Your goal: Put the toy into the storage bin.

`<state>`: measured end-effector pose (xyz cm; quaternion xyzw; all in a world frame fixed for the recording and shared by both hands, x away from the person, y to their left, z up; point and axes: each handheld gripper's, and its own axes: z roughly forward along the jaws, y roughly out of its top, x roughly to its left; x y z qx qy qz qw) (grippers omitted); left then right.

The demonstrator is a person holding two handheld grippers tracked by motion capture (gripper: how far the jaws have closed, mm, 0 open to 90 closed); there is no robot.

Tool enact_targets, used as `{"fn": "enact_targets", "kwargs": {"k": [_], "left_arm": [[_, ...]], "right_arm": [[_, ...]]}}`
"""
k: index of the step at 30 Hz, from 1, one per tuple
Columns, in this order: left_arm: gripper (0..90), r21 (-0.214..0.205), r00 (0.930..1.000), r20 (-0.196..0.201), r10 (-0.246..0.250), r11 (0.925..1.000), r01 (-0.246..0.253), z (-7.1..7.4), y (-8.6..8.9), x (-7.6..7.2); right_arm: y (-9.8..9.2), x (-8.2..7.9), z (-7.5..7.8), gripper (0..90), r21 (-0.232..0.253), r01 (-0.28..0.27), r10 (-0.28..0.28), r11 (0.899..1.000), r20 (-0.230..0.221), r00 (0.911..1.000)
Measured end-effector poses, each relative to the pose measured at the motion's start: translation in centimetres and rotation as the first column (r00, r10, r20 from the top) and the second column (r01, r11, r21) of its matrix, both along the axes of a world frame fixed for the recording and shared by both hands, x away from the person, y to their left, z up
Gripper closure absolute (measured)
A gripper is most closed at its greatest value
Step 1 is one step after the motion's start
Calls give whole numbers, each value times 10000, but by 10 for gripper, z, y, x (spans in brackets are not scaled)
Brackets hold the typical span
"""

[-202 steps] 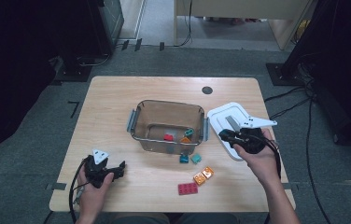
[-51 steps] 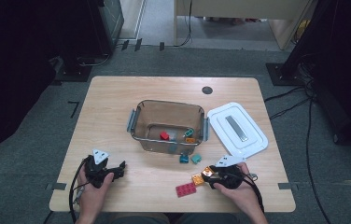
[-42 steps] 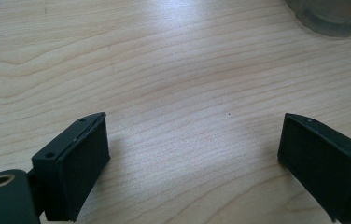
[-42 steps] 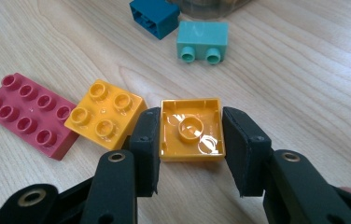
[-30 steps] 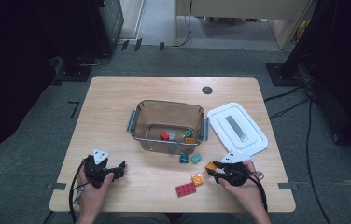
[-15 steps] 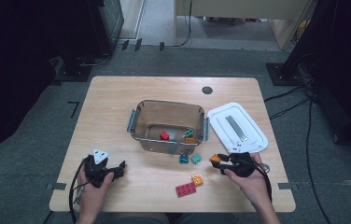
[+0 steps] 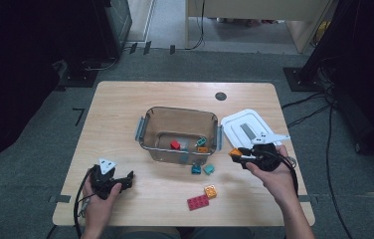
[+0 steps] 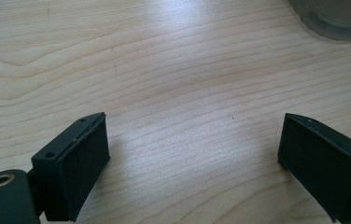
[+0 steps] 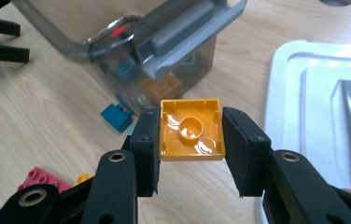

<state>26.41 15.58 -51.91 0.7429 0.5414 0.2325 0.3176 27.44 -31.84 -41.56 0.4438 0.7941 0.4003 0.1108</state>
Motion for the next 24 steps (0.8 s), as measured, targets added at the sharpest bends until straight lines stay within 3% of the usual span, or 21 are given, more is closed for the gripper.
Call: {"fn": "enact_targets", "kwargs": {"k": [11,18,24], "left_arm": [[83,13,10000,11,6,10000,-6,0,0,1],[83,12,10000,11,7,10000,-7,0,0,1],[83,18,10000,10,3,10000,-3,0,0,1]], "right_arm": [[2,24,31,600,112,-71,69,9999,120,9999],[13,37,40,600,464,-299,298,9985,34,9995],[29,48,49,600,268,-710,706,9971,145,9974]]}}
